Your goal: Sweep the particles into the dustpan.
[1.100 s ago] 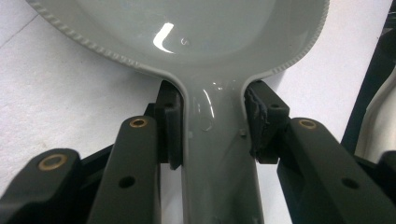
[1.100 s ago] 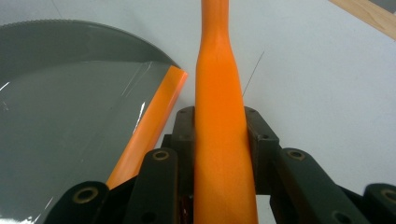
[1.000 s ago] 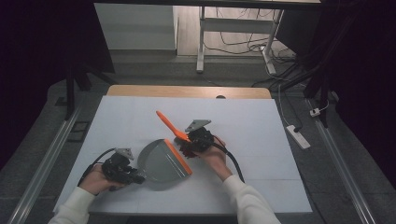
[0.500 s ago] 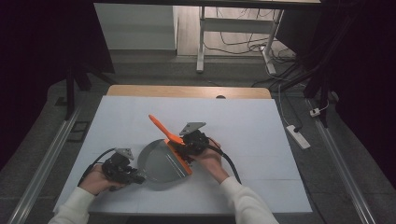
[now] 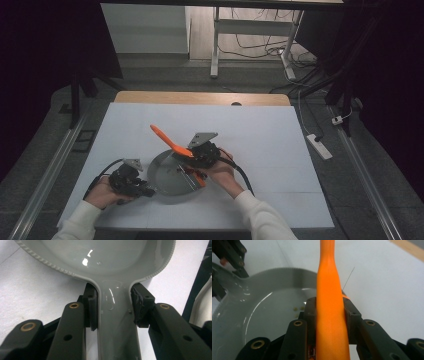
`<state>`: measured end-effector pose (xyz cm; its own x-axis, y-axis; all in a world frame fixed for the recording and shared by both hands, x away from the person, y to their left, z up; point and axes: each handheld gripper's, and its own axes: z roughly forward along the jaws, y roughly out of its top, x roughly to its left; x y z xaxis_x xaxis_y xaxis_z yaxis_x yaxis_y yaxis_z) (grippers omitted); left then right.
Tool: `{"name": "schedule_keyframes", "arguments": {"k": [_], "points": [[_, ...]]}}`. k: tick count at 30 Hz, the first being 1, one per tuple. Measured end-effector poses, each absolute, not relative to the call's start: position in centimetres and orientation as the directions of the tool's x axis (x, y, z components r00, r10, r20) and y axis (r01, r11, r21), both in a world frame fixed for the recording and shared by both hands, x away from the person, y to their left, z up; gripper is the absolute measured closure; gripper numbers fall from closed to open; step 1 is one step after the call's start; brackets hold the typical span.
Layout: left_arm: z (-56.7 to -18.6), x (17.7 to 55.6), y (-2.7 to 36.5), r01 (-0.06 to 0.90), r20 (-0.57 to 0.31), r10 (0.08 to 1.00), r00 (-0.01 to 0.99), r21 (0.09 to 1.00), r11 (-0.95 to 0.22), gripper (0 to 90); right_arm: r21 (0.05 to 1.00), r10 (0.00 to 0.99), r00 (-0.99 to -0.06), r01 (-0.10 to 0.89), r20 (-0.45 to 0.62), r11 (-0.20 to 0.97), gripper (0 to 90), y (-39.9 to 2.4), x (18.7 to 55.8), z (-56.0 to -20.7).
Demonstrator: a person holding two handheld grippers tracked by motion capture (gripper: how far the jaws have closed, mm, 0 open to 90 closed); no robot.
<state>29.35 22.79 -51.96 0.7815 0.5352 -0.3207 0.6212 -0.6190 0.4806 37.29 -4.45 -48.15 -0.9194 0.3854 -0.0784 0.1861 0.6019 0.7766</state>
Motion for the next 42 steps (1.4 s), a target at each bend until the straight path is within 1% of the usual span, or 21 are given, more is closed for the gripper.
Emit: {"name": "schedule_keyframes", "arguments": {"k": [3, 5, 12, 20, 24, 31, 35, 39, 42], "points": [[-52.0, 29.3, 22.8, 0.622, -0.321, 0.536, 0.781, 0.48, -0.619, 61.5, 0.784, 0.401, -0.912, 0.187, -0.086, 0.592, 70.0, -4.9, 37.4, -47.8], [-52.0, 29.3, 22.8, 0.622, -0.321, 0.536, 0.781, 0.481, -0.618, 61.5, 0.796, 0.437, -0.896, 0.21, -0.074, 0.568, 70.0, -5.8, 37.9, -47.3], [-52.0, 29.3, 22.8, 0.622, -0.321, 0.536, 0.781, 0.481, -0.619, 61.5, 0.795, 0.472, -0.878, 0.232, -0.077, 0.561, 70.0, -7.0, 38.6, -47.1], [-52.0, 29.3, 22.8, 0.623, -0.322, 0.537, 0.78, 0.479, -0.618, 61.5, 0.769, 0.507, -0.859, 0.277, -0.07, 0.576, 70.0, -7.6, 39.4, -48.0], [-52.0, 29.3, 22.7, 0.625, -0.323, 0.537, 0.779, 0.477, -0.619, 61.5, 0.757, 0.519, -0.853, 0.308, -0.048, 0.576, 70.0, -7.6, 39.6, -48.5], [-52.0, 29.3, 22.8, 0.625, -0.324, 0.537, 0.779, 0.478, -0.618, 61.5, 0.729, 0.513, -0.858, 0.324, -0.043, 0.603, 70.0, -7.1, 39.5, -49.3], [-52.0, 29.3, 22.8, 0.625, -0.323, 0.538, 0.779, 0.477, -0.618, 61.5, 0.728, 0.507, -0.862, 0.334, -0.021, 0.598, 70.0, -7.0, 39.1, -49.4], [-52.0, 29.3, 22.7, 0.625, -0.322, 0.539, 0.778, 0.478, -0.617, 61.5, 0.723, 0.492, -0.87, 0.32, -0.031, 0.612, 70.0, -6.8, 38.3, -49.4], [-52.0, 29.3, 22.7, 0.625, -0.322, 0.538, 0.779, 0.476, -0.619, 61.5, 0.727, 0.478, -0.878, 0.316, -0.018, 0.61, 70.0, -6.6, 37.9, -49.4]]}}
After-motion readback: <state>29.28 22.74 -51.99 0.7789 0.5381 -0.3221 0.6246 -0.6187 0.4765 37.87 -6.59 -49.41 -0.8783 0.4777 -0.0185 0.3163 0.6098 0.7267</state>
